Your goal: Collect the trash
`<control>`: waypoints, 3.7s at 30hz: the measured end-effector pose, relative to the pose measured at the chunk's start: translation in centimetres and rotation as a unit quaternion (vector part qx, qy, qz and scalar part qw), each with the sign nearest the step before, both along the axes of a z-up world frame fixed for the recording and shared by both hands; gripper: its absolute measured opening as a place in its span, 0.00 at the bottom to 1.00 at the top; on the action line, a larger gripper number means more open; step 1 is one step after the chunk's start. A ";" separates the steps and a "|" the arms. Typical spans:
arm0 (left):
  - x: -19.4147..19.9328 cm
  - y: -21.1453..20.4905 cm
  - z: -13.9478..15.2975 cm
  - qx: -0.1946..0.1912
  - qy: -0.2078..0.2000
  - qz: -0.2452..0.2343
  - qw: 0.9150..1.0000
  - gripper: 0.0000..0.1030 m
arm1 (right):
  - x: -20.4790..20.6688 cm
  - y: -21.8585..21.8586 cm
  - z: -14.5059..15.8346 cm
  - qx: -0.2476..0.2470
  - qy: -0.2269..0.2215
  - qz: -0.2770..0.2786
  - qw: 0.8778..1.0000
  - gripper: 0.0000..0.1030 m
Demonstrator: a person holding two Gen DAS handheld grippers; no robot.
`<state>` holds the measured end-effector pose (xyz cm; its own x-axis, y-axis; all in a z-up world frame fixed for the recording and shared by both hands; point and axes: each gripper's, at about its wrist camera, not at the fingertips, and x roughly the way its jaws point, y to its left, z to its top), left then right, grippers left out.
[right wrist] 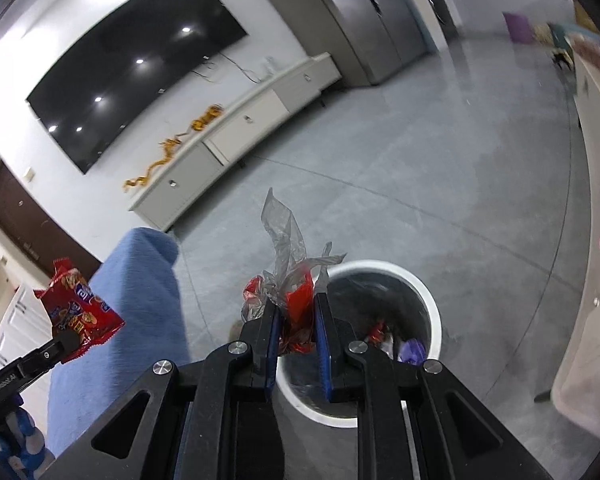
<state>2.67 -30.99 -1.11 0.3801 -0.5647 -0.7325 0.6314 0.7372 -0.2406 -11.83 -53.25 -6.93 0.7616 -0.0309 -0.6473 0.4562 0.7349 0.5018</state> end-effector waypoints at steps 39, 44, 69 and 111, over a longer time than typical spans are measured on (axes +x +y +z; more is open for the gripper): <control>3.5 -10.4 -8.2 0.044 0.076 -0.014 0.996 0.58 | 1.0 -4.0 -8.2 0.040 0.095 -0.036 0.994 0.46; 2.9 -8.5 -6.6 0.048 0.038 0.012 0.998 0.58 | 1.0 -2.9 -6.4 0.010 0.099 -0.039 0.994 0.52; -2.1 15.0 3.7 0.013 -0.164 0.254 0.953 0.59 | 3.6 15.2 7.0 -0.228 0.022 0.082 0.970 0.97; -5.2 20.4 4.6 0.036 -0.236 0.300 0.924 0.81 | 2.6 22.4 9.5 -0.330 -0.047 0.109 0.936 1.00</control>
